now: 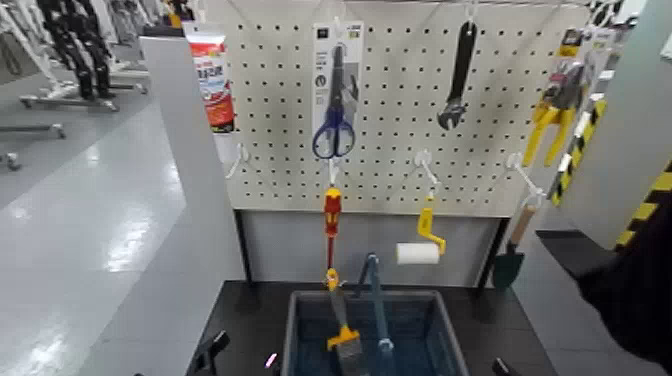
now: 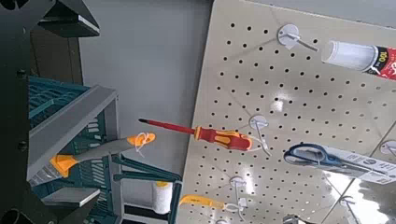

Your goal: Put the yellow pliers into the crate.

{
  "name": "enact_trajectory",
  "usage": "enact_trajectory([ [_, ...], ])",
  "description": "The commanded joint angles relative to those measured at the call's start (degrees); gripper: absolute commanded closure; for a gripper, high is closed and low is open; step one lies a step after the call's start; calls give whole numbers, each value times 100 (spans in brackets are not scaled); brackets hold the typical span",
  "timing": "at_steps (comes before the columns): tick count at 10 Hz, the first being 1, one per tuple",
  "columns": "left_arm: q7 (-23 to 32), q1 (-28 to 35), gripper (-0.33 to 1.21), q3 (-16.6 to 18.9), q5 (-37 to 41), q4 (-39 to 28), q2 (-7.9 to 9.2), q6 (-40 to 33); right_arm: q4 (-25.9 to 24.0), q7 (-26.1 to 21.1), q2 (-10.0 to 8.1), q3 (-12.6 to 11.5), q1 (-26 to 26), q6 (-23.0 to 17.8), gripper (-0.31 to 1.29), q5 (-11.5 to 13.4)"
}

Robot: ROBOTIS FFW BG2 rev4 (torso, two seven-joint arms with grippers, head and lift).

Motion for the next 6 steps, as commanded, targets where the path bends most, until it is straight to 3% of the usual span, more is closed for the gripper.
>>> enact_trajectory([
  [1, 4, 0, 10, 30, -42, -9, -12, -8, 33, 0, -38, 39, -24, 9, 26, -35],
  [3, 4, 0, 10, 30, -104, -36, -12, 9, 7, 141, -73, -40, -33, 140, 26, -105],
  [4, 4, -9, 10, 30, -113, -36, -30, 27, -37, 176, -64, -154, -94, 360, 26, -395],
  [6, 4, -26, 10, 21, -130, -36, -21, 53, -178, 255, -11, -611, -314, 677, 26, -431],
])
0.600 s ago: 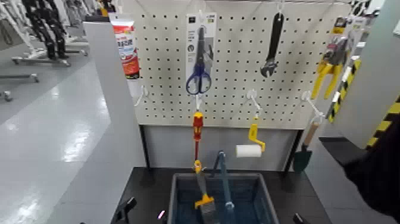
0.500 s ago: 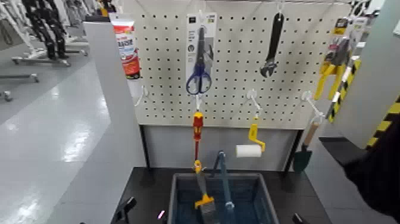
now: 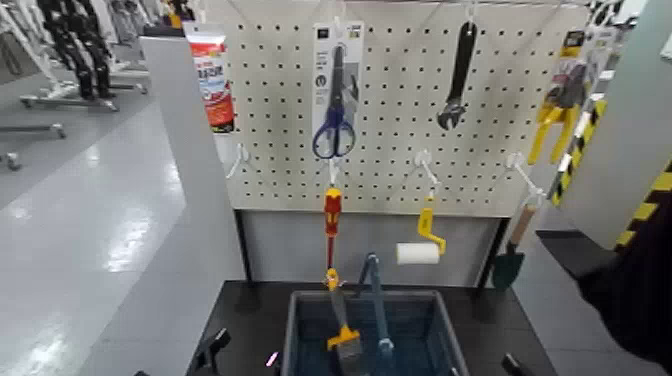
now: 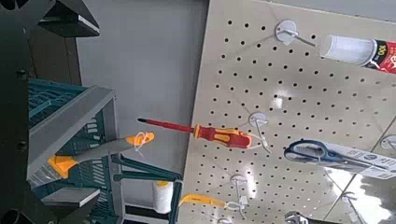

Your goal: Put the yellow pliers into the crate.

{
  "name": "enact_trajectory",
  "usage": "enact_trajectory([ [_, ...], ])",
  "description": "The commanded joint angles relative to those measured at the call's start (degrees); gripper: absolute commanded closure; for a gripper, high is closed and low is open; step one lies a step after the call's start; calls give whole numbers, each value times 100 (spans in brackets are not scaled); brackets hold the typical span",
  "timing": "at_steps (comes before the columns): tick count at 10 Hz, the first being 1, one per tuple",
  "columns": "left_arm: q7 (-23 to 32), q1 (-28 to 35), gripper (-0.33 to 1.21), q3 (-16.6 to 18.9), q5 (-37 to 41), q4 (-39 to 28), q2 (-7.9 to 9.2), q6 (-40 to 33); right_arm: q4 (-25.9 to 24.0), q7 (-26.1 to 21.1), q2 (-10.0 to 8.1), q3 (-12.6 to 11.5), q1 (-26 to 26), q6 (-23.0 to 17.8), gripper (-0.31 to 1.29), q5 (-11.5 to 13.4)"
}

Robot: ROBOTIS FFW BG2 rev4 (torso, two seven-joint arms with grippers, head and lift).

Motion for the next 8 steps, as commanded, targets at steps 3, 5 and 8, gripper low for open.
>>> enact_trajectory([
  [3, 2, -21, 10, -8, -10, 9, -10, 14, -621, 216, -70, -828, -474, 1159, 26, -352],
  [5, 2, -39, 10, -17, -19, 9, -10, 23, -964, 375, -141, -1259, -781, 1748, 26, -449],
  [8, 2, -56, 10, -26, -54, 9, -10, 32, -1245, 726, -299, -1813, -1379, 2522, 26, -475],
])
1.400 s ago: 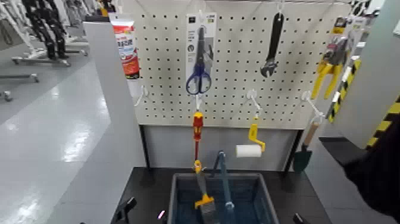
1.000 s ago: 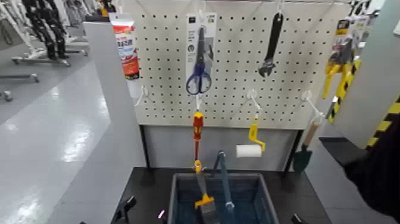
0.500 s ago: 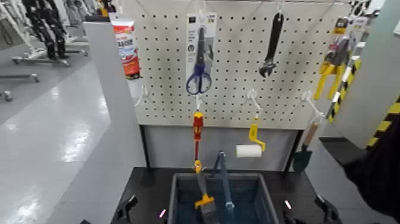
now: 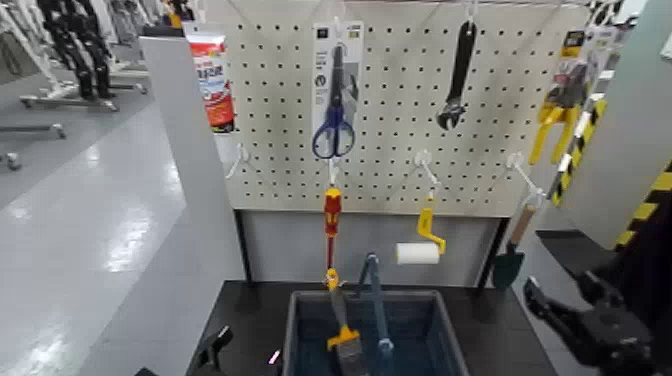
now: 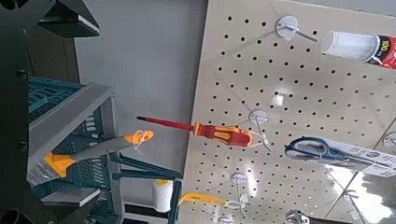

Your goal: Put the yellow pliers into the crate.

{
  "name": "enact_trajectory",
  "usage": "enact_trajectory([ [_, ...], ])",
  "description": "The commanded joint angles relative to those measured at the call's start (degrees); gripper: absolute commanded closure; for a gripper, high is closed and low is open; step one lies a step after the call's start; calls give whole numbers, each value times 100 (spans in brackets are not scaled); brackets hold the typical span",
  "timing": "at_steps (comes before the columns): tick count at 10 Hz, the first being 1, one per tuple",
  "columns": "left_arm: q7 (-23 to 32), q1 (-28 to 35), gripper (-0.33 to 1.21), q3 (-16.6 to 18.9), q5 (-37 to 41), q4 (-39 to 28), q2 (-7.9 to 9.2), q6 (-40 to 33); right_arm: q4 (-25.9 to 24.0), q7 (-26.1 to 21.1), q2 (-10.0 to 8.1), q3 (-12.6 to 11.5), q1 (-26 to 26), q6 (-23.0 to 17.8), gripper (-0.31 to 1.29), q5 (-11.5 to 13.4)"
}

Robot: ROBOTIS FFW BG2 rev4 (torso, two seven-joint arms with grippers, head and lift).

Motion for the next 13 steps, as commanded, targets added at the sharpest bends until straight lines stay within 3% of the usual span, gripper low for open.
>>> enact_trajectory([
  [1, 0, -18, 10, -15, -12, 0, 0, 5, -138, 329, -167, -396, -613, 709, 26, -15],
  [3, 0, -27, 10, -23, -21, 0, 0, 14, -77, 681, -395, -537, -1149, 1166, 26, -155],
  [6, 0, -45, 10, -23, -39, 9, -9, 14, 55, 901, -826, -493, -1870, 1553, 26, -340],
  [10, 0, -62, 10, -32, -65, 9, -9, 14, 688, 1551, -1301, -247, -2890, 1738, 26, -612],
  [13, 0, -71, 10, -32, -65, 9, -9, 14, 1312, 1973, -1503, -71, -3549, 1711, 26, -771],
])
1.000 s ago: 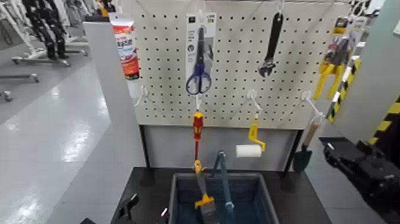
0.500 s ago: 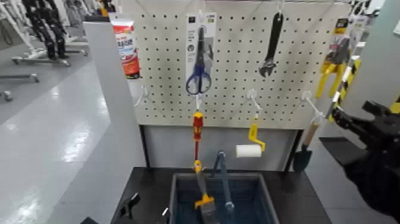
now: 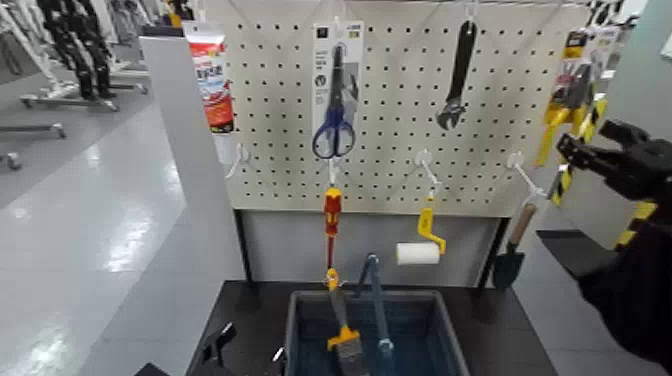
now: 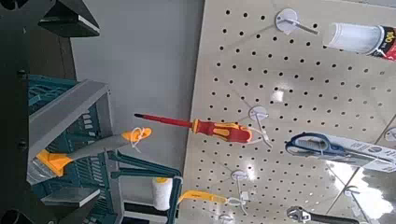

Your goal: Put the yellow pliers into the crate.

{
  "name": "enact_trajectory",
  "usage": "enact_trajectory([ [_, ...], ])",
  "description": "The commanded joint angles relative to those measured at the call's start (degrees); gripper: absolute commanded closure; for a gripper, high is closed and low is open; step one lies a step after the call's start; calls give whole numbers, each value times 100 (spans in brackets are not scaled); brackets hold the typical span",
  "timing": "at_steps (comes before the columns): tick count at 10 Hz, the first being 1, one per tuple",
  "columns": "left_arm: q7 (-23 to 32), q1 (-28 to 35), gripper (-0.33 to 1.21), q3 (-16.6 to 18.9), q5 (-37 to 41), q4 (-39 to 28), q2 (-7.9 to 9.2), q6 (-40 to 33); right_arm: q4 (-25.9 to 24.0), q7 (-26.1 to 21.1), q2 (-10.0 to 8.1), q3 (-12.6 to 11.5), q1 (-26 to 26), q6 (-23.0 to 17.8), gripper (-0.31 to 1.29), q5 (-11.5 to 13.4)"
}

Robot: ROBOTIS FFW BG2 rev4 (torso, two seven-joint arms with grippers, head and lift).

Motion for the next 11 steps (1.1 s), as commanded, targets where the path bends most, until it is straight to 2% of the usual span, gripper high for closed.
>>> enact_trajectory([
  [1, 0, -1, 10, 4, 0, 0, -6, 0, 506, 262, -183, 207, -562, -33, 26, -88],
  [2, 0, -1, 10, 4, 0, 0, -6, 0, 735, 473, -254, 321, -799, -25, 26, -141],
  [5, 0, -9, 10, 4, -17, 0, -15, 0, 1719, 1124, -385, 734, -1450, -42, 27, -571],
  [6, 0, -9, 10, 4, -17, 0, -15, 0, 1851, 1229, -403, 805, -1546, -69, 33, -624],
  [9, 0, -9, 10, 4, -44, 0, -15, -9, 1974, 1414, -447, 998, -1740, -69, 91, -721],
  [10, 0, -9, 10, 4, -44, 0, -15, -9, 1947, 1422, -447, 1016, -1757, -95, 102, -721],
  [11, 0, -9, 10, 12, -44, 0, -24, -9, 1956, 1440, -465, 1042, -1784, -104, 102, -721],
])
